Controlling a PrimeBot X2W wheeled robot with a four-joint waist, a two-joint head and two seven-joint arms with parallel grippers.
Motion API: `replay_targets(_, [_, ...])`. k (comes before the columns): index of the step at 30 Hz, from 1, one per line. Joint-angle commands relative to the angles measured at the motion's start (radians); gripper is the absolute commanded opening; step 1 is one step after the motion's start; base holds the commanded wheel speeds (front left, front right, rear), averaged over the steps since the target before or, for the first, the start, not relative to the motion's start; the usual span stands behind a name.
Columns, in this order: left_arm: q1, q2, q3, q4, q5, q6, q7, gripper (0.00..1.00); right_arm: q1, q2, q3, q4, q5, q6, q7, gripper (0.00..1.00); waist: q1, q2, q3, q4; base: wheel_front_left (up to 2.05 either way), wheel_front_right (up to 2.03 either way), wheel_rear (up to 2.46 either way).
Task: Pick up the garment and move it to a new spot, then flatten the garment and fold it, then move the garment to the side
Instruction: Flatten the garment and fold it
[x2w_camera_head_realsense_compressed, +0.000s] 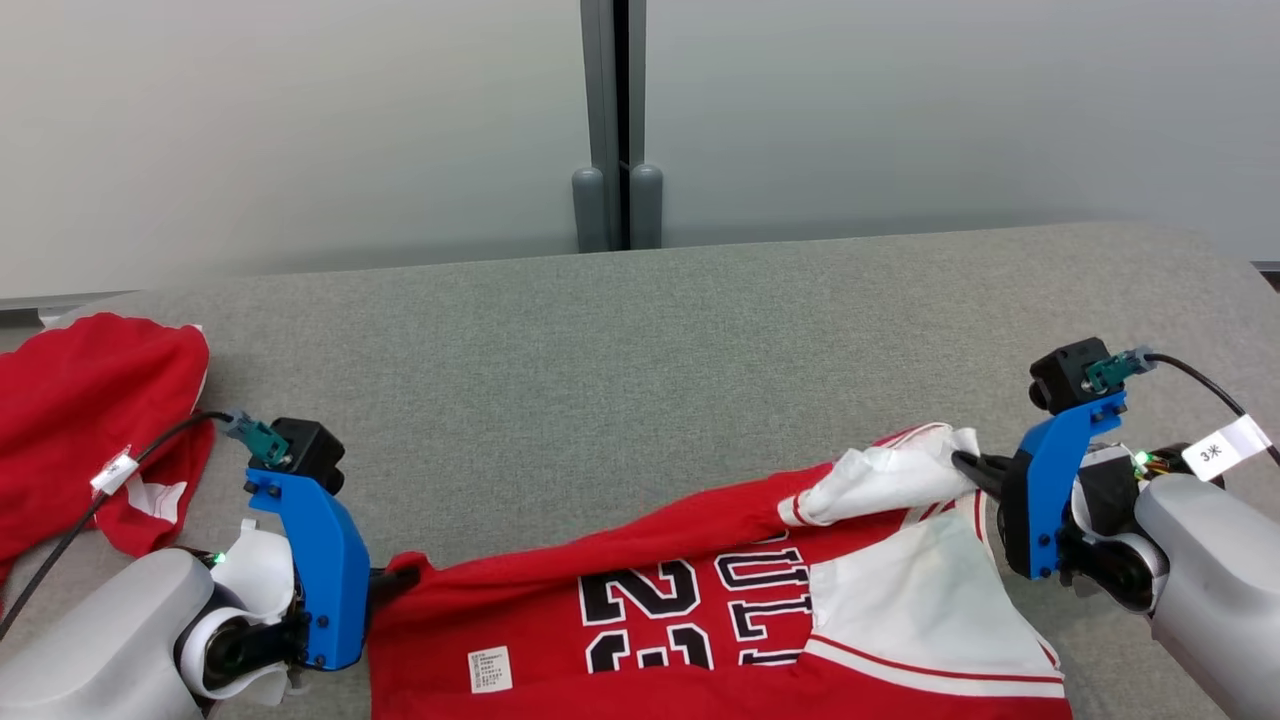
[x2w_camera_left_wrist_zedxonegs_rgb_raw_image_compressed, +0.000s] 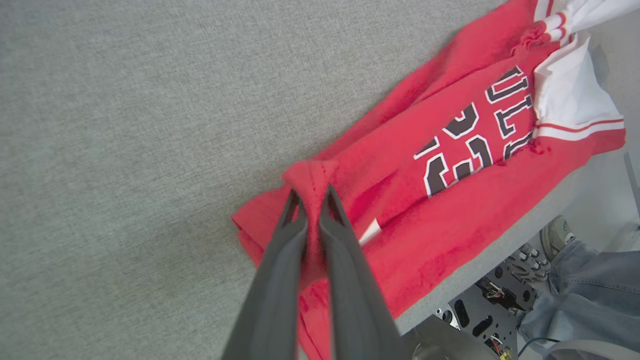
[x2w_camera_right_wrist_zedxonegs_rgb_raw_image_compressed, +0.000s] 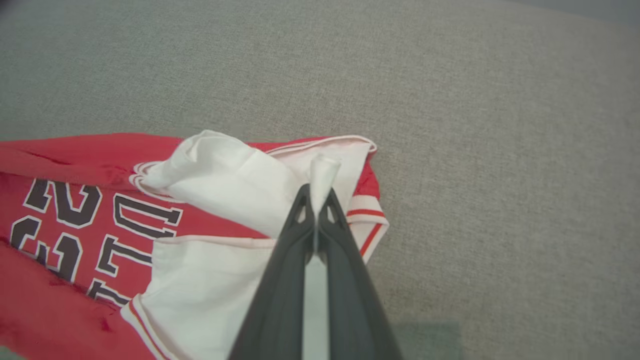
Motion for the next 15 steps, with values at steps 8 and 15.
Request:
replay_targets(8, [0.015,0.006,-0.037,0.013,-0.002,0.002,0.028,0.00,0.058,-0.050,0.034,-0.073,0.060,0.000,0.077,0.00,0.0001,0.0001,0.005,-0.014,0.00,0.00,0.00])
replay_targets(15, [0.025,-0.002,-0.057,0.054,-0.015,0.002,0.032,0.00,0.093,-0.075,0.056,-0.136,0.093,0.000,0.119,0.00,0.0001,0.0001,0.004,-0.024,0.00,0.00,0.00])
